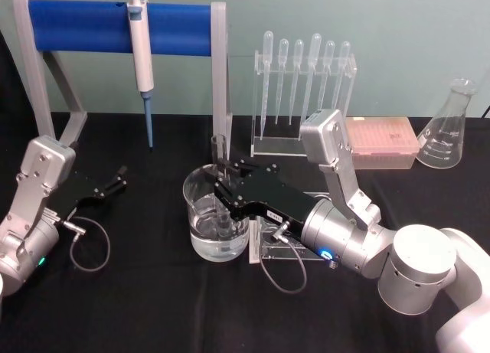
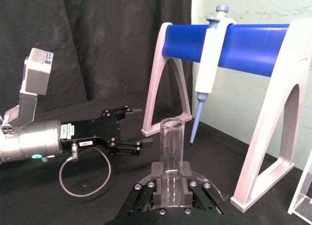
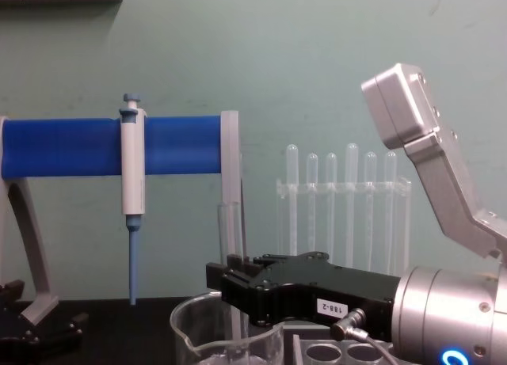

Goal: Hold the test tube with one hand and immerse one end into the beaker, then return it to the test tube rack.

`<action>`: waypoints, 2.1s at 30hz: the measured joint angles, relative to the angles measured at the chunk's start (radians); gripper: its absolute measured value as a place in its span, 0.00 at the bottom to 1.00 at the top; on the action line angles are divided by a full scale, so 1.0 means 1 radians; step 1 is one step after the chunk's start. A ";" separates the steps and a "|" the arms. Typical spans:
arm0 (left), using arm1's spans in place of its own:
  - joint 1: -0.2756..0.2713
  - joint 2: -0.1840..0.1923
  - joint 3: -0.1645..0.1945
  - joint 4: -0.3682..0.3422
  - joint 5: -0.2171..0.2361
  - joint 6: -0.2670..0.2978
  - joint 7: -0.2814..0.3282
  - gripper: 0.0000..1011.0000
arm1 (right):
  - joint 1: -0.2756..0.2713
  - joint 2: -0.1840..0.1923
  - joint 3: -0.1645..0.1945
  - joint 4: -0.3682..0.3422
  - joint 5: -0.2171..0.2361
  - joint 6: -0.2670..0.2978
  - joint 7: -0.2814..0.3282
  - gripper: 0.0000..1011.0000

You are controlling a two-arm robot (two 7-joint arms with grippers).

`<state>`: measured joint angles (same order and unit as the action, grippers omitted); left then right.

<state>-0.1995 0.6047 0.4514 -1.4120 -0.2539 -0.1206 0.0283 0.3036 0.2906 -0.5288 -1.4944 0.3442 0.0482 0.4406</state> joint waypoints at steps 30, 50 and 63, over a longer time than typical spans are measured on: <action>0.000 0.000 0.000 0.000 0.000 0.000 0.000 0.99 | 0.000 0.000 0.000 0.000 0.000 0.000 0.000 0.22; 0.000 0.000 0.000 0.000 0.000 0.000 0.000 0.99 | 0.000 0.000 0.000 0.000 0.000 0.000 0.000 0.22; 0.000 0.000 0.000 0.000 0.000 0.000 0.000 0.99 | 0.000 0.000 0.000 0.000 0.000 0.000 0.000 0.22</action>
<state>-0.1995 0.6047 0.4514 -1.4120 -0.2539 -0.1205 0.0283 0.3036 0.2906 -0.5288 -1.4944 0.3441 0.0482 0.4405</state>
